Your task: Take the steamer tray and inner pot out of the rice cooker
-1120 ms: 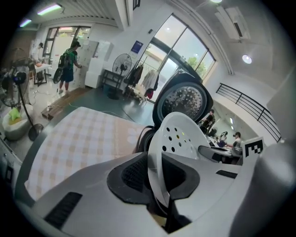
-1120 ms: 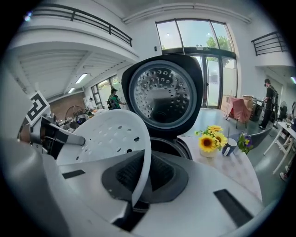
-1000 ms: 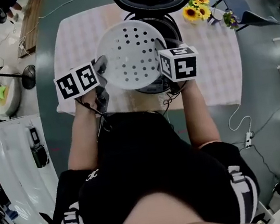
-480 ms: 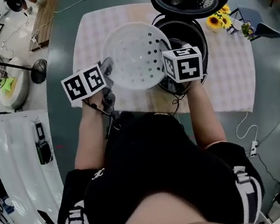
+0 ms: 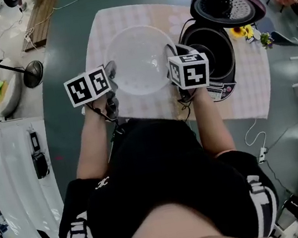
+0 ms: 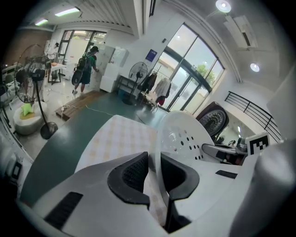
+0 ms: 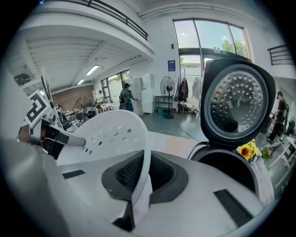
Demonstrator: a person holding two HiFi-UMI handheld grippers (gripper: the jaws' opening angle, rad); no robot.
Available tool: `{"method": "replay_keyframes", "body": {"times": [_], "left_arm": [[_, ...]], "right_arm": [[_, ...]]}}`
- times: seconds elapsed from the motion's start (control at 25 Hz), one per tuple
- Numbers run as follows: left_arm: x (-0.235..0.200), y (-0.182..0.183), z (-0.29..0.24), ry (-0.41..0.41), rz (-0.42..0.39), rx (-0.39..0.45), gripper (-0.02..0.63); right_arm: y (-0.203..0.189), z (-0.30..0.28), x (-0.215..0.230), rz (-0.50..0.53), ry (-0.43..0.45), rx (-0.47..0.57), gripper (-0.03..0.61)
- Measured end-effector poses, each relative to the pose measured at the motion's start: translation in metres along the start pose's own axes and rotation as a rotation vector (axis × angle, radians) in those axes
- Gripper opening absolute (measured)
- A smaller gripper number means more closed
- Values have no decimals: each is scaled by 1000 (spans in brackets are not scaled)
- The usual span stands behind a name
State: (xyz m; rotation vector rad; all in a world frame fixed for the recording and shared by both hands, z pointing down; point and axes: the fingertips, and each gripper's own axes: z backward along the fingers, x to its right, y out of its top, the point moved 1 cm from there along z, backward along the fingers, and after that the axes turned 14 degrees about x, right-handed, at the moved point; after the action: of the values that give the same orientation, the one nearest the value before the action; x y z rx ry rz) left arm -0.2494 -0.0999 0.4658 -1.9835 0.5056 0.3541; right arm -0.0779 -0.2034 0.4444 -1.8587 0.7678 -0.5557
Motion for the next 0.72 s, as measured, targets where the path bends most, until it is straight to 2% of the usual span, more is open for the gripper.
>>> {"method": "replay_keyframes", "body": {"times": [0.32, 0.48, 0.72], "left_arm": [[-69, 13, -16, 13, 4, -51, 48], [-86, 8, -34, 16, -24, -104, 47], [-130, 6, -48, 8, -63, -151, 43]], "right_arm": [[-11, -58, -41, -23, 2, -46, 12], [-24, -79, -41, -57, -16, -64, 12], [-47, -108, -66, -104, -66, -85, 12]]}}
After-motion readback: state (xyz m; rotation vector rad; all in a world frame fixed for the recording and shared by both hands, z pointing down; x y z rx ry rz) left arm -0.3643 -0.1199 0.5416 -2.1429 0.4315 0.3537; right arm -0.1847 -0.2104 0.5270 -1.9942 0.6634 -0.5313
